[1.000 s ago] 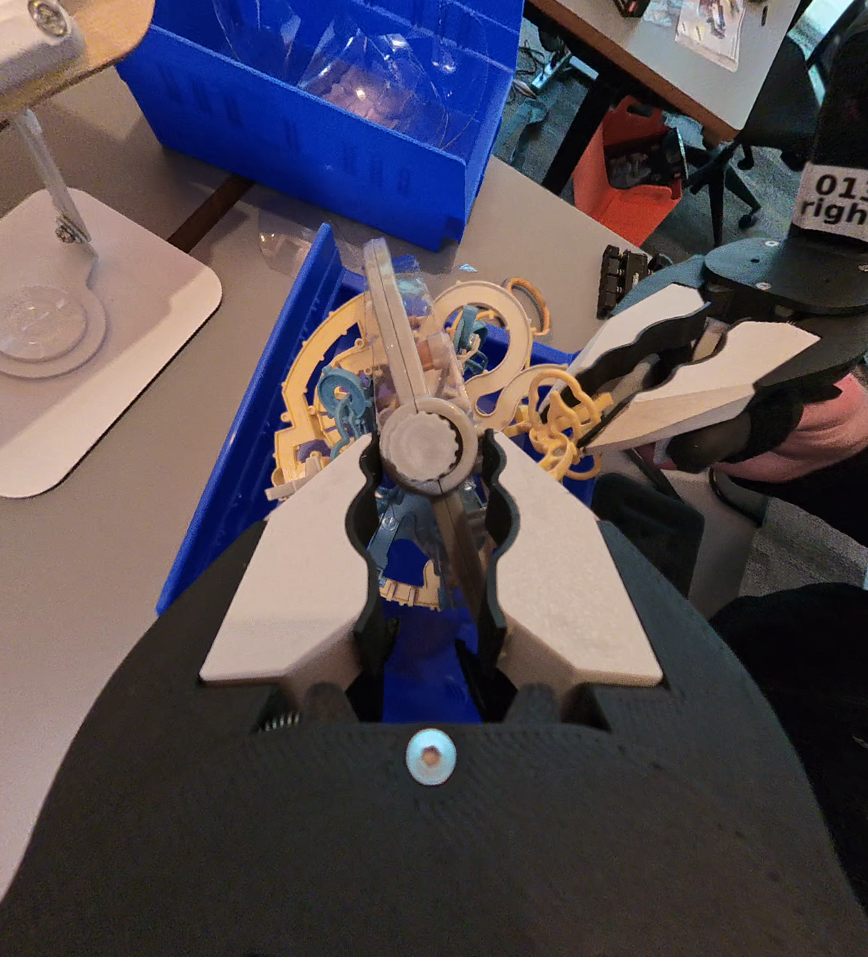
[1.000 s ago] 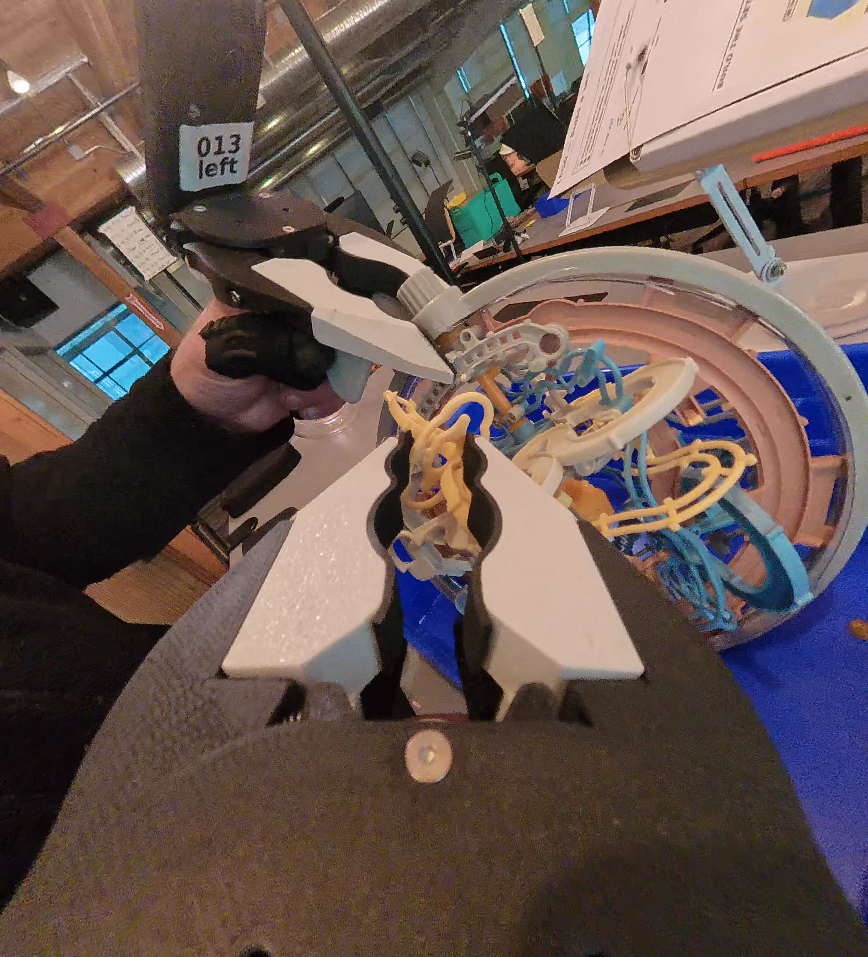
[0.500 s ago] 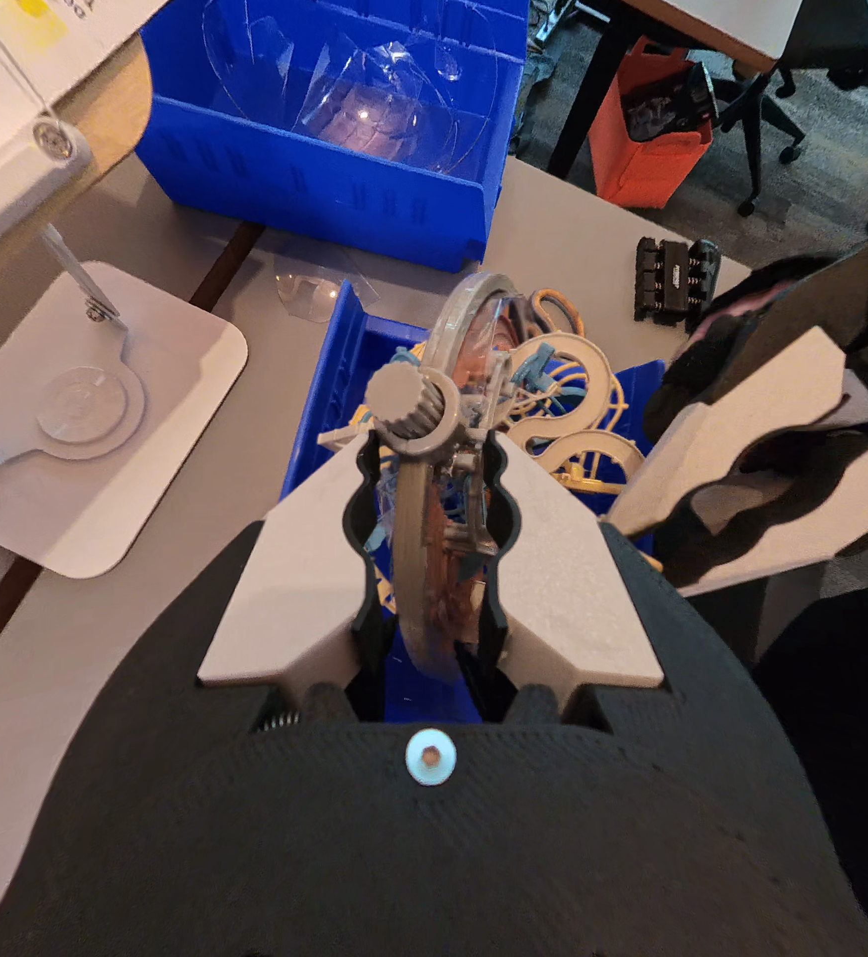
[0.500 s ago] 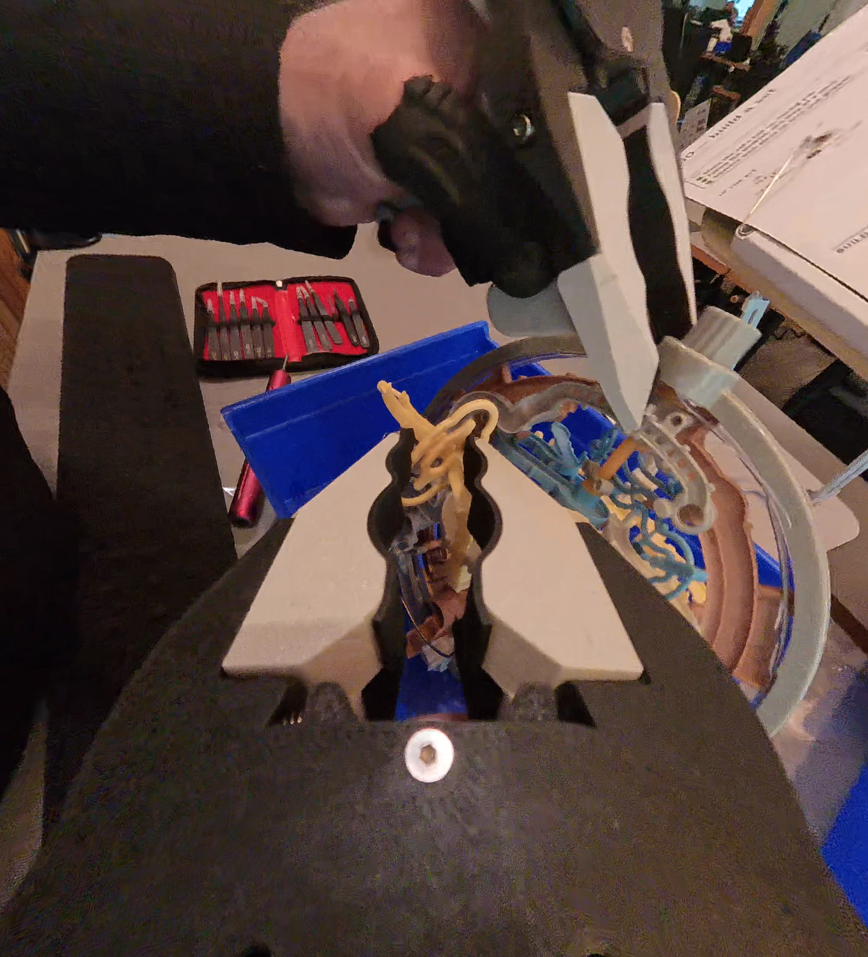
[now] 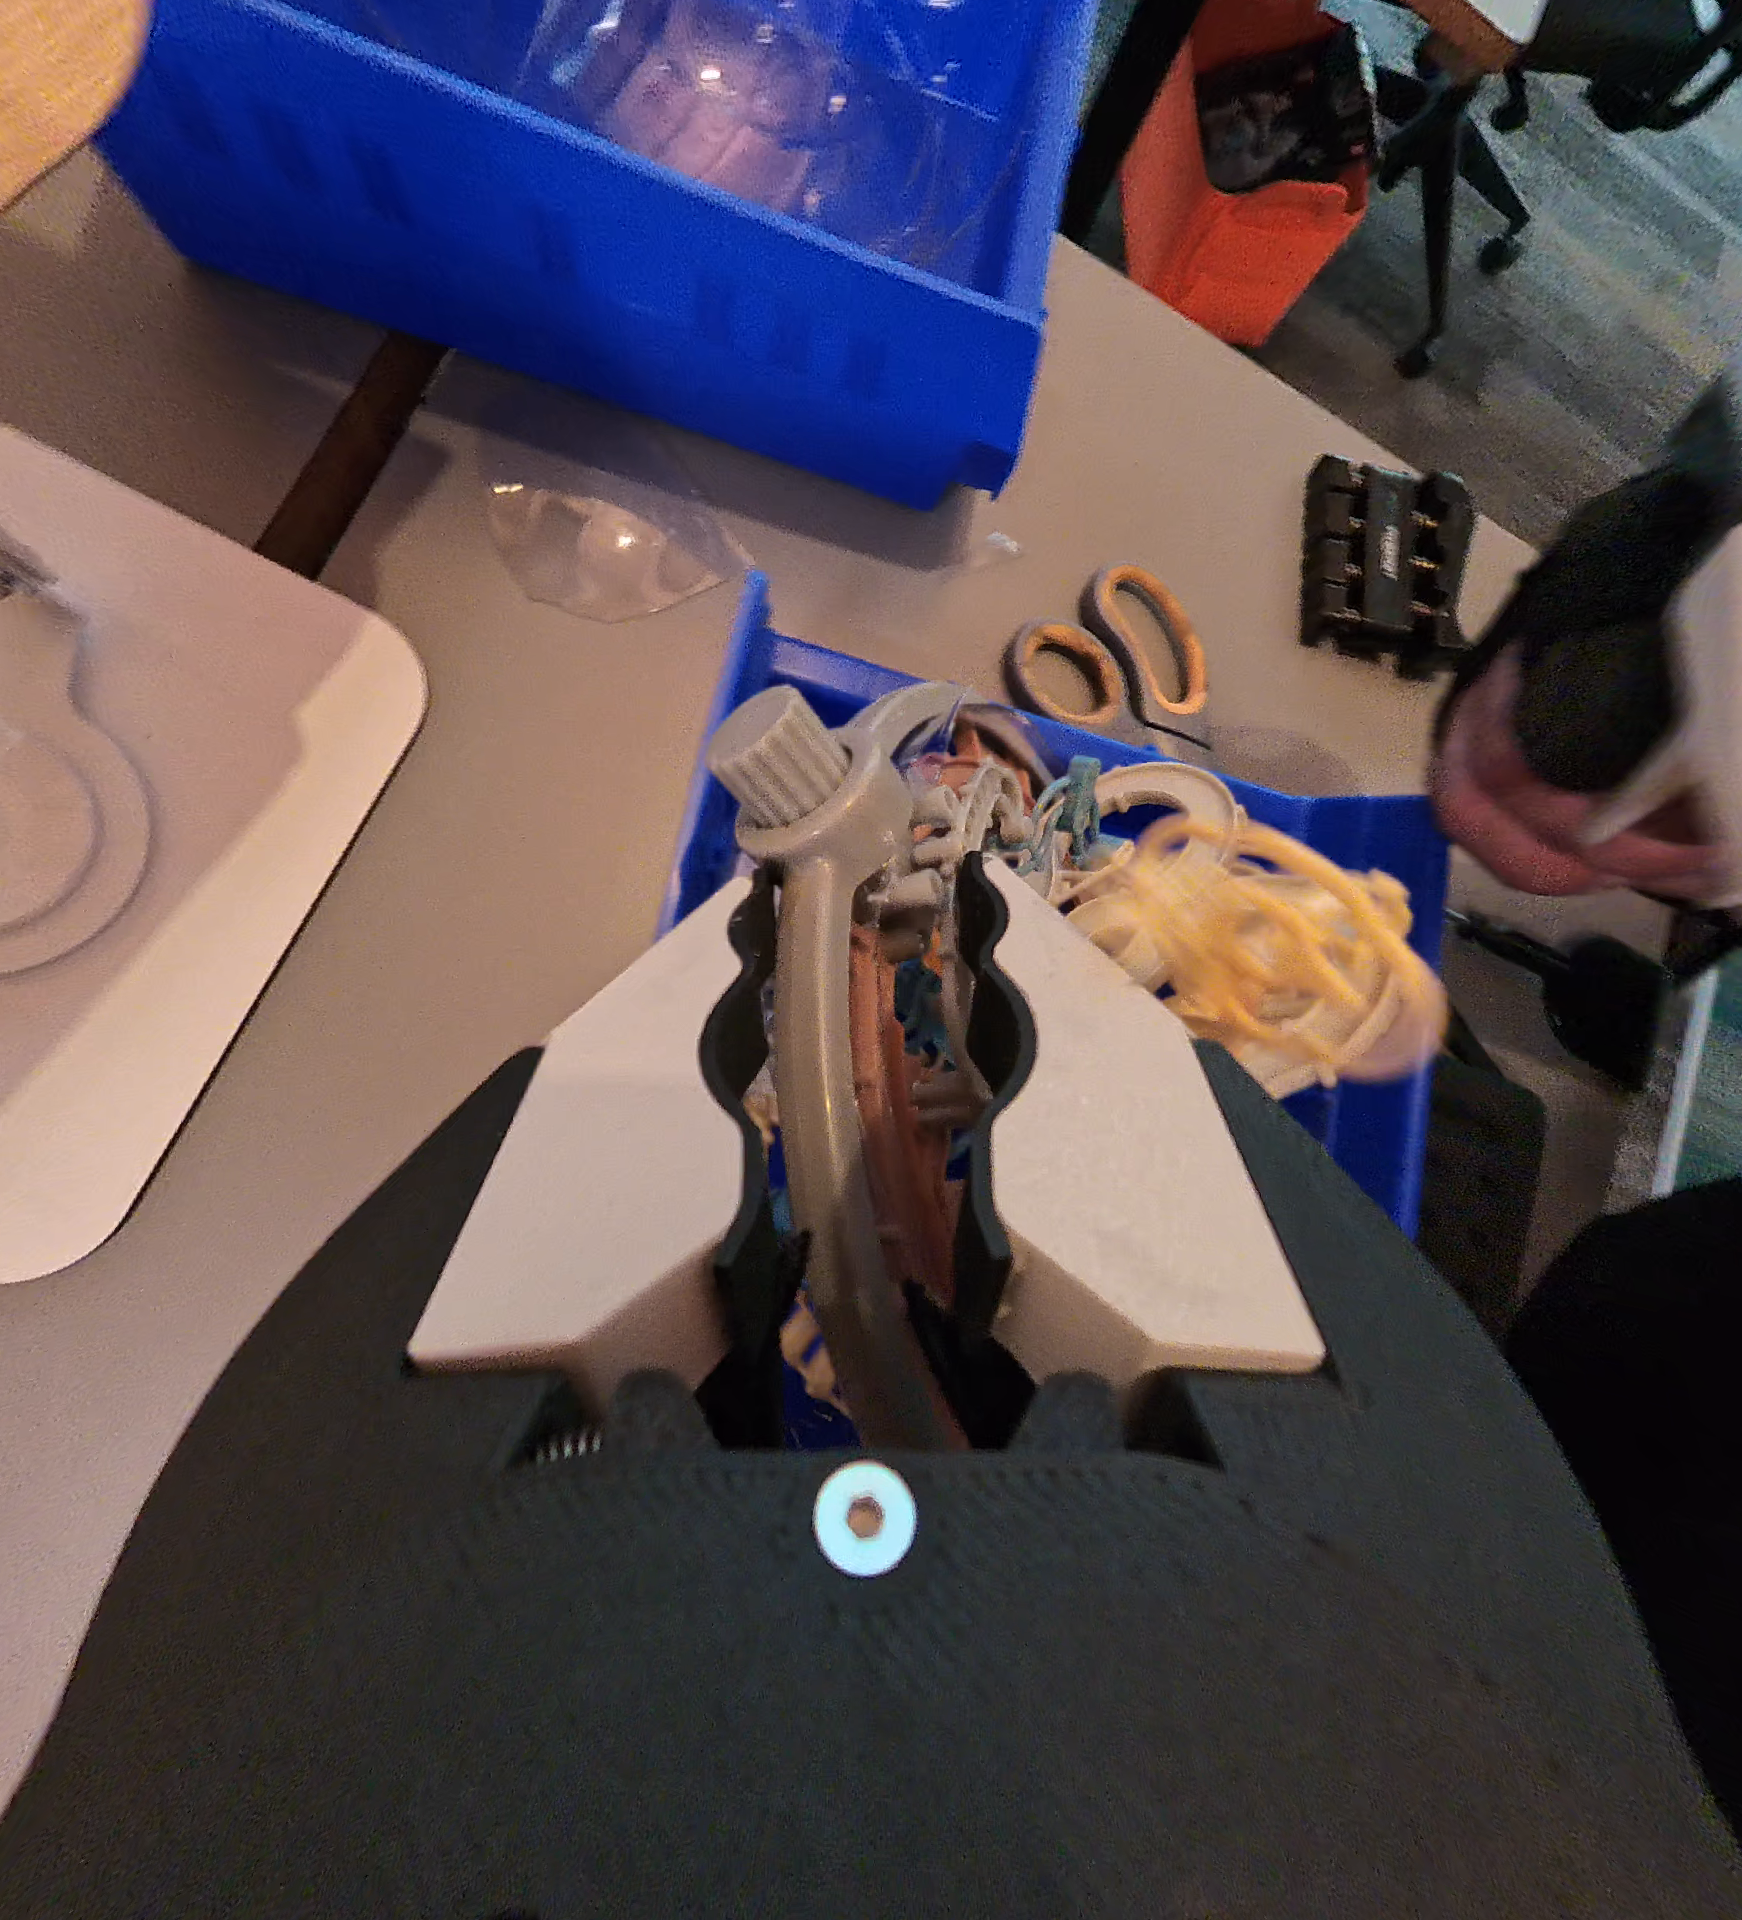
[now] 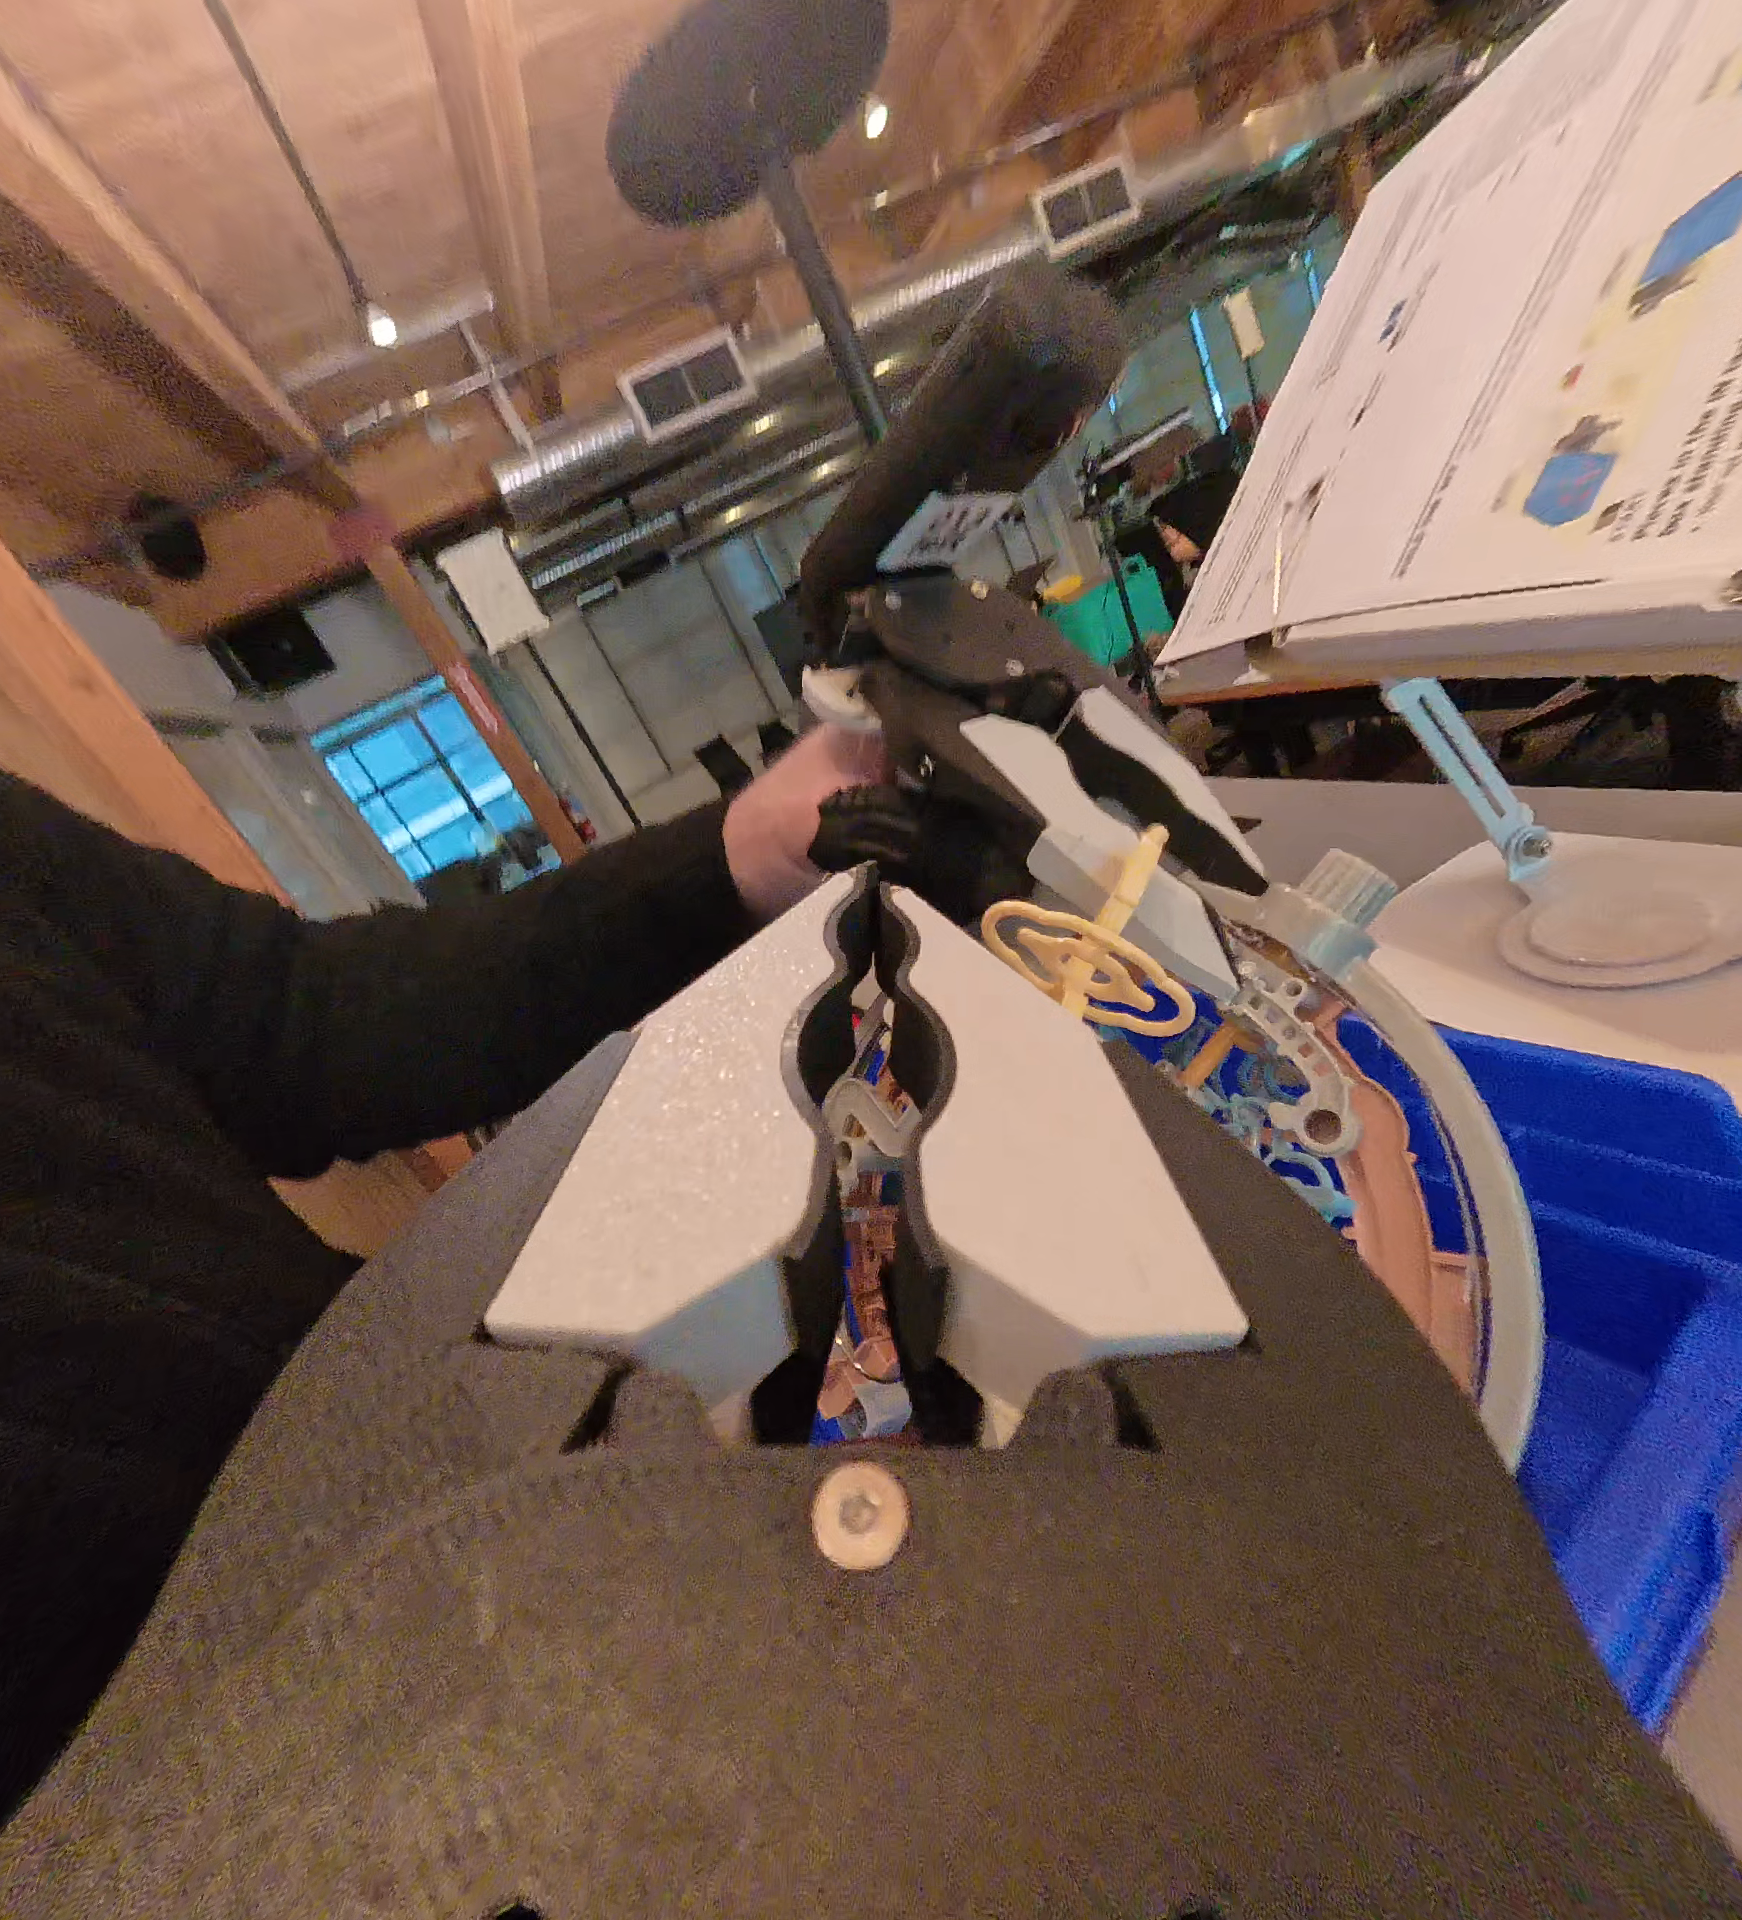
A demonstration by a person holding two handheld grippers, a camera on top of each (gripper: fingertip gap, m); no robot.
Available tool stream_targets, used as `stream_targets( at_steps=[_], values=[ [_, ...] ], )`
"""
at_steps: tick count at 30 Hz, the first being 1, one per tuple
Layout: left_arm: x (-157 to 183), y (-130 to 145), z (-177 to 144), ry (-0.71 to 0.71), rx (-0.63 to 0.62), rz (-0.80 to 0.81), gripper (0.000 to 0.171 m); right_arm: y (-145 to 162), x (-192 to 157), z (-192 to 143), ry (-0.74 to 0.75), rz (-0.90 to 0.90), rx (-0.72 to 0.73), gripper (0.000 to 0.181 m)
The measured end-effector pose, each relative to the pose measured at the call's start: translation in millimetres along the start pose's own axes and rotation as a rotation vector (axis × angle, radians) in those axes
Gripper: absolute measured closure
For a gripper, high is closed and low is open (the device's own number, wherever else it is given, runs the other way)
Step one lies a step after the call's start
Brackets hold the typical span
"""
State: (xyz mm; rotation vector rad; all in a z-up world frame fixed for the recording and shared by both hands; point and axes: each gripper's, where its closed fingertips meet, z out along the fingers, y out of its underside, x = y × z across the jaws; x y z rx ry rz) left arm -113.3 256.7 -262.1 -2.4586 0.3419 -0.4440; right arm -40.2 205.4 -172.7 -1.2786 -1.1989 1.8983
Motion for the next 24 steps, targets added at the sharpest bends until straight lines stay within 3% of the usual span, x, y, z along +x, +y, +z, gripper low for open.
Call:
stream_targets(
  at_steps=[2, 4, 6, 9, 12, 14, 15, 17, 21, 24],
  values=[
    [-1, 6, 1, 0.021, -0.009, -0.034, 0.138, 0, 15, -4, 0.098, -0.032, -0.03, 0.181],
    [6, 4, 2, 0.007, -0.01, 0.01, 0.138, 12, 14, 2, 0.08, -0.024, -0.095, 0.181],
    [7, 3, 5, 0.0, -0.017, 0.006, 0.138, 28, 17, 3, 0.134, -0.102, -0.223, 0.181],
    [3, 3, 5, 0.004, -0.027, -0.019, 0.138, 31, 24, -7, 0.244, -0.156, -0.311, 0.156],
    [5, 2, 6, -0.005, -0.028, -0.011, 0.138, 32, 35, -12, 0.336, -0.129, -0.407, 0.15],
    [10, 0, 9, -0.028, -0.041, 0.012, 0.138, 48, 37, -8, 0.287, -0.042, -0.503, 0.143],
    [13, 0, 10, -0.037, -0.047, 0.024, 0.138, 54, 35, -3, 0.236, 0.034, -0.517, 0.146],
    [18, -2, 10, -0.059, -0.053, 0.057, 0.138, 56, 39, -1, 0.245, 0.089, -0.522, 0.173],
    [15, 0, 10, -0.082, -0.037, 0.078, 0.138, 57, 37, 3, 0.13, 0.213, -0.441, 0.178],
    [15, 0, 9, -0.066, -0.014, 0.101, 0.138, 57, 30, 6, 0.088, 0.172, -0.404, 0.179]
  ],
)
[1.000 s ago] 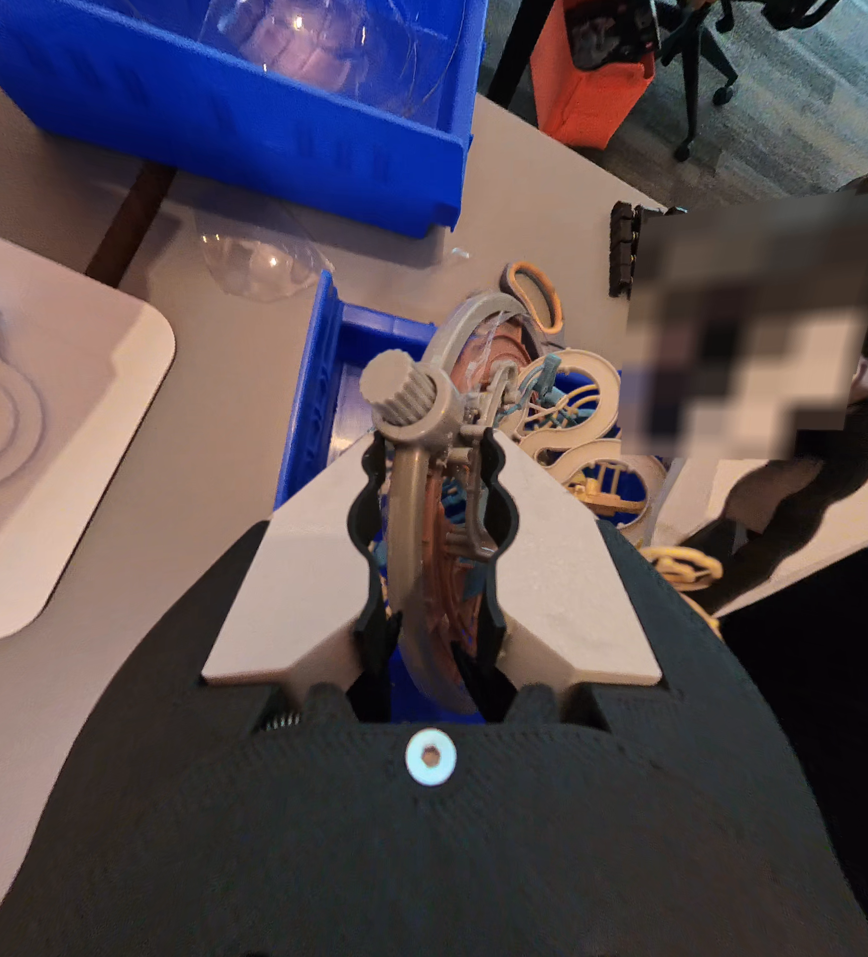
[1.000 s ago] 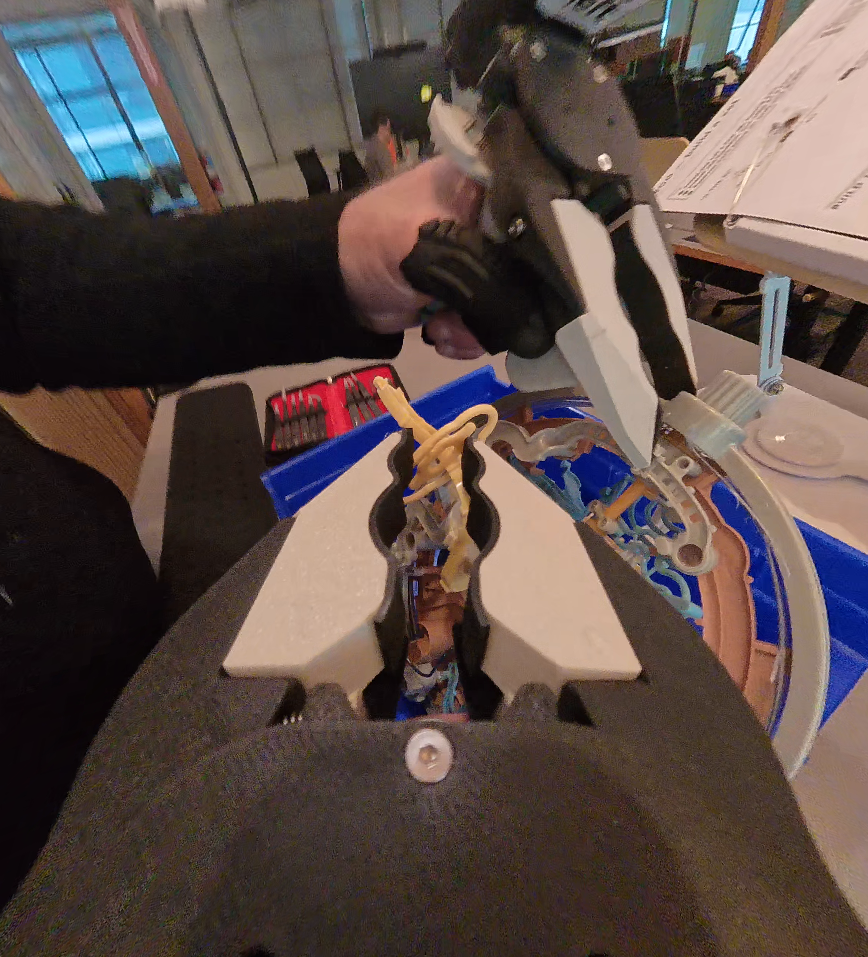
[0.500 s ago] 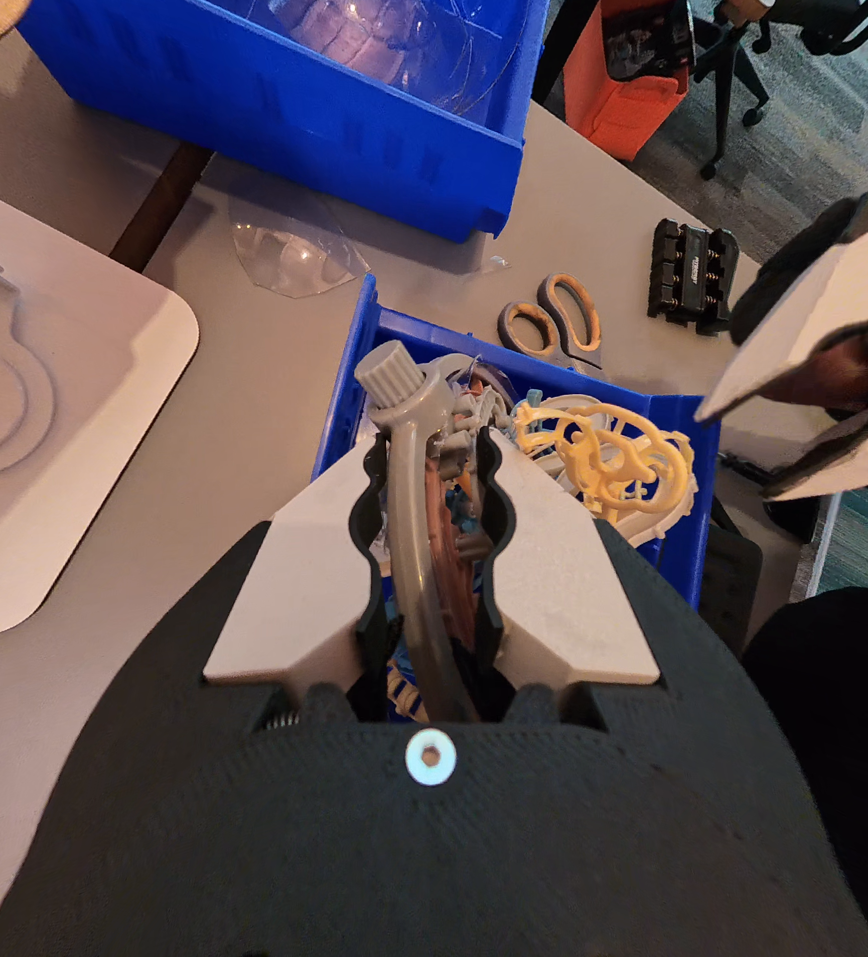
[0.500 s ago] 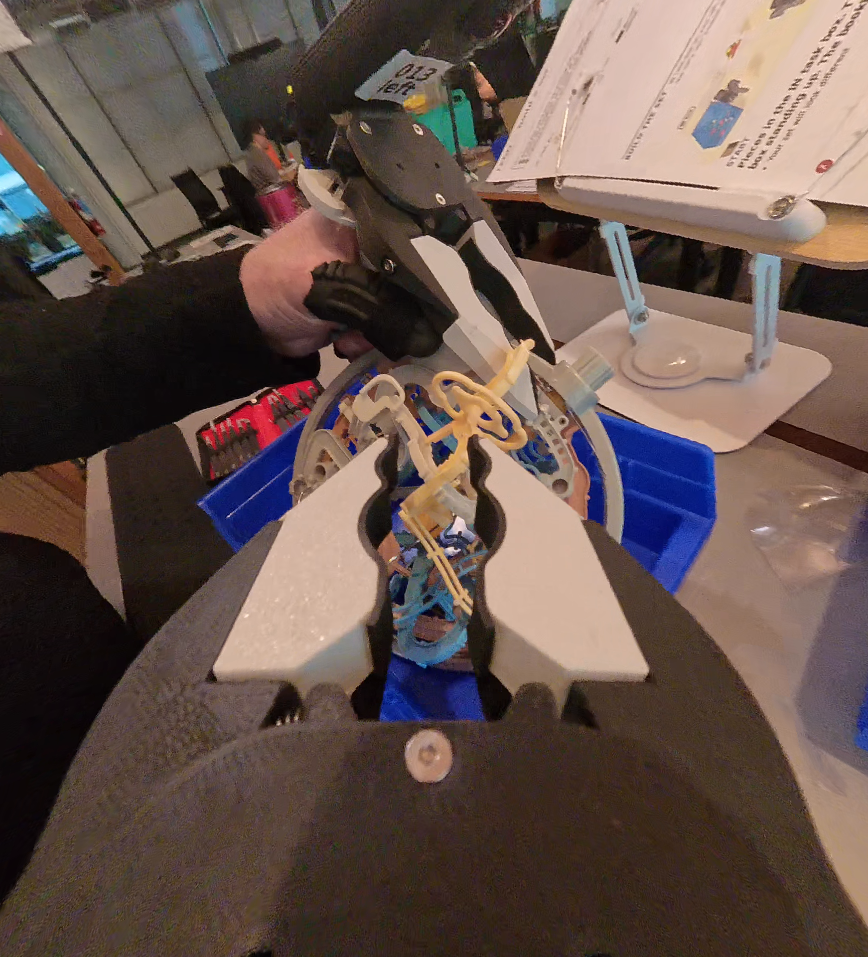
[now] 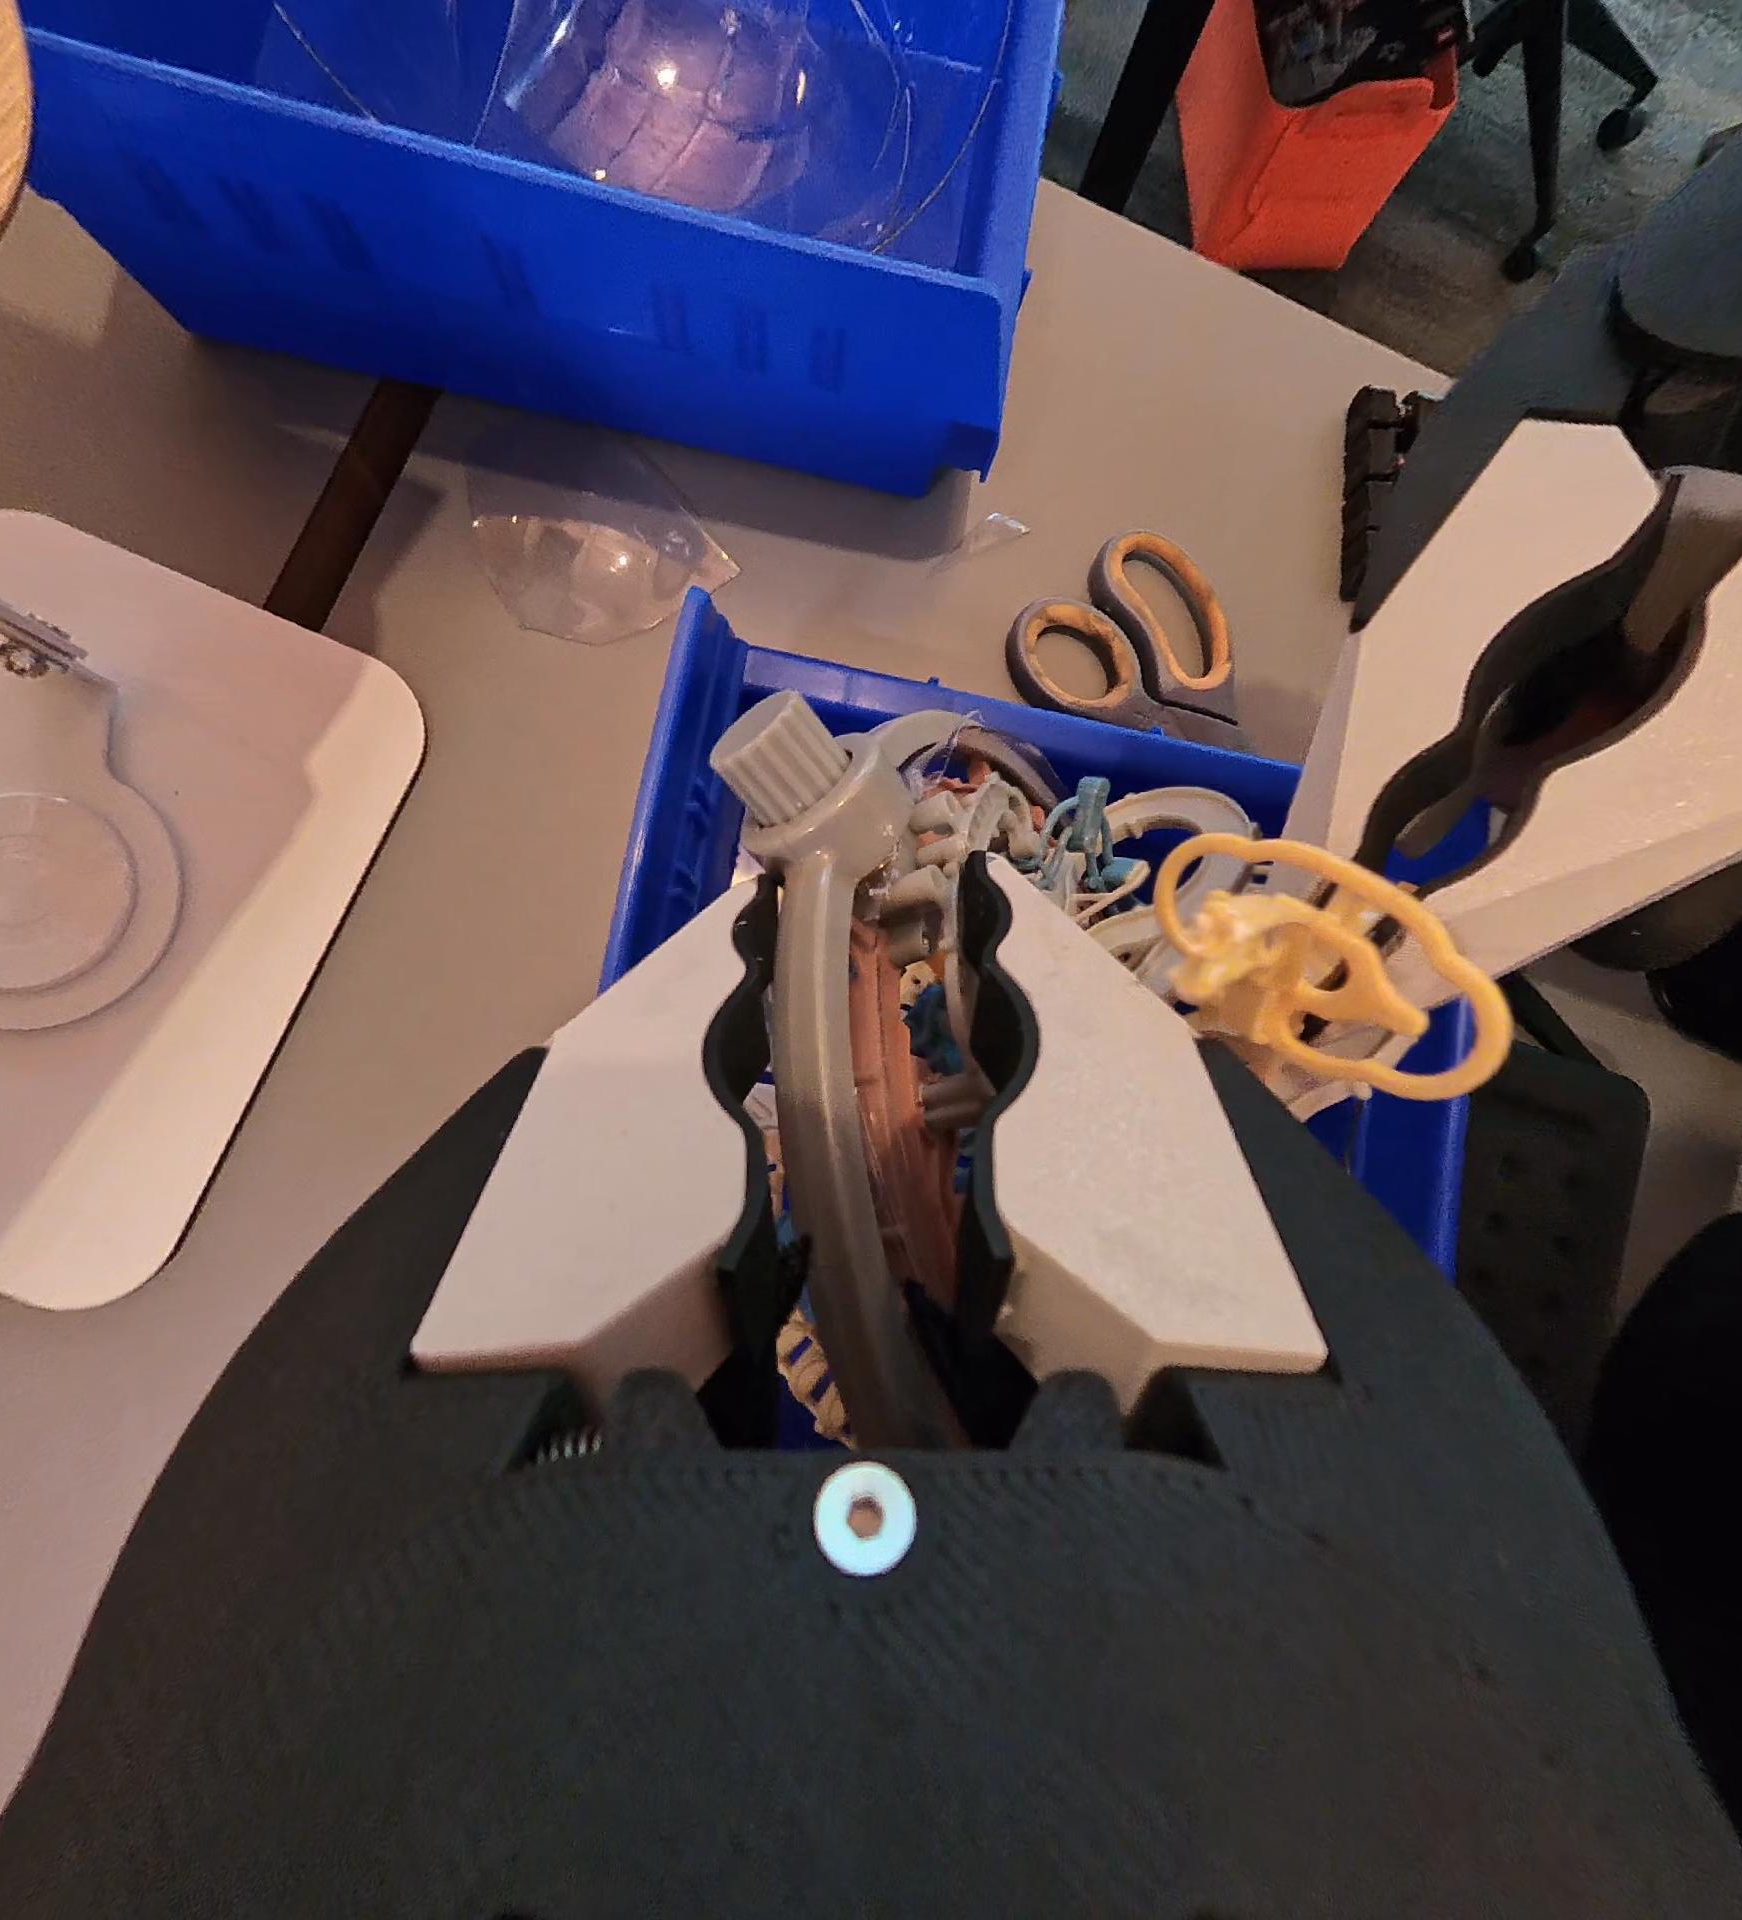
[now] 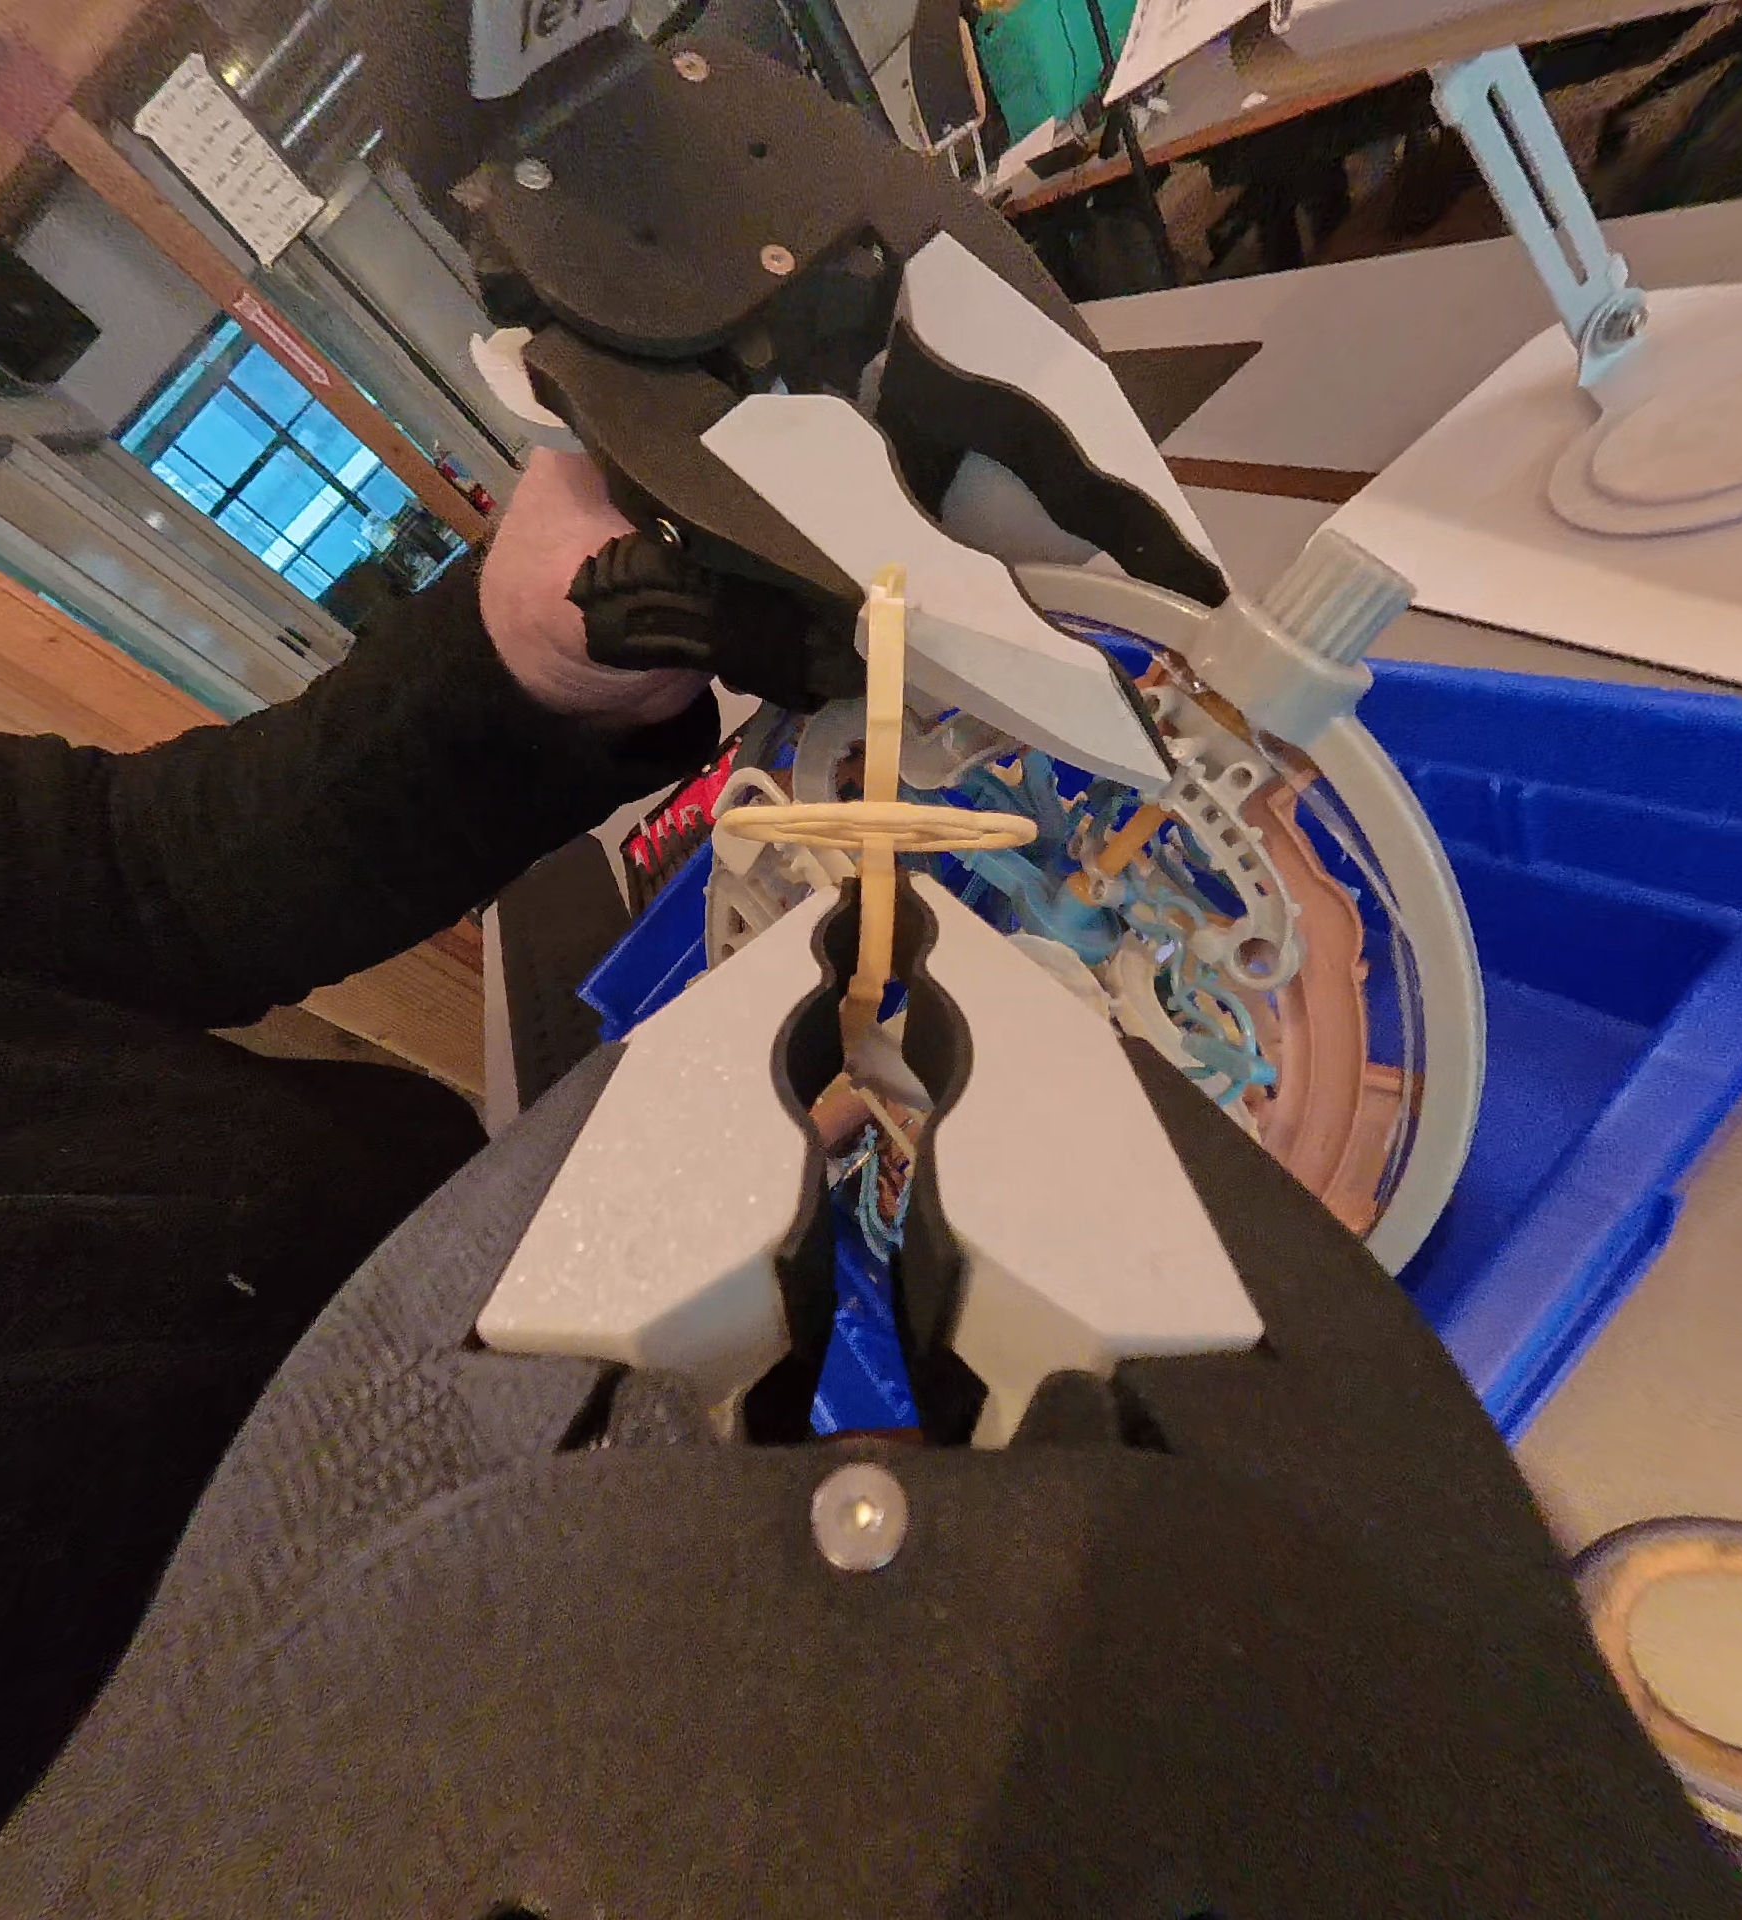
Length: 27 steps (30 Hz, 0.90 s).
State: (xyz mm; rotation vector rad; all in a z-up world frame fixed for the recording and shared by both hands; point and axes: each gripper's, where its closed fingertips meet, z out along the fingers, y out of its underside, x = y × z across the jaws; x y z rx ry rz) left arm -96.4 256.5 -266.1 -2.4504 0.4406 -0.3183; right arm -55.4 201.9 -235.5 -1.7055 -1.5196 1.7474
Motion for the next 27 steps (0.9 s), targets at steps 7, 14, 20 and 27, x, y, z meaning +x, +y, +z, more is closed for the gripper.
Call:
stream_targets(
  at_steps=[7, 14, 20, 27],
  values=[
    [-8, -4, -5, 0.076, 0.146, -0.027, 0.138, -14, -4, 2, 0.017, -0.101, 0.099, 0.179],
    [-6, -16, -11, 0.181, 0.303, -0.084, 0.139, -25, -16, -7, 0.035, -0.18, 0.235, 0.179],
    [0, -17, -13, 0.236, 0.334, -0.114, 0.137, -24, -17, -2, -0.017, -0.137, 0.188, 0.178],
    [-16, -17, -56, 0.148, 0.425, -0.144, 0.086, -27, -14, 0, -0.062, -0.012, 0.162, 0.178]
  ],
)
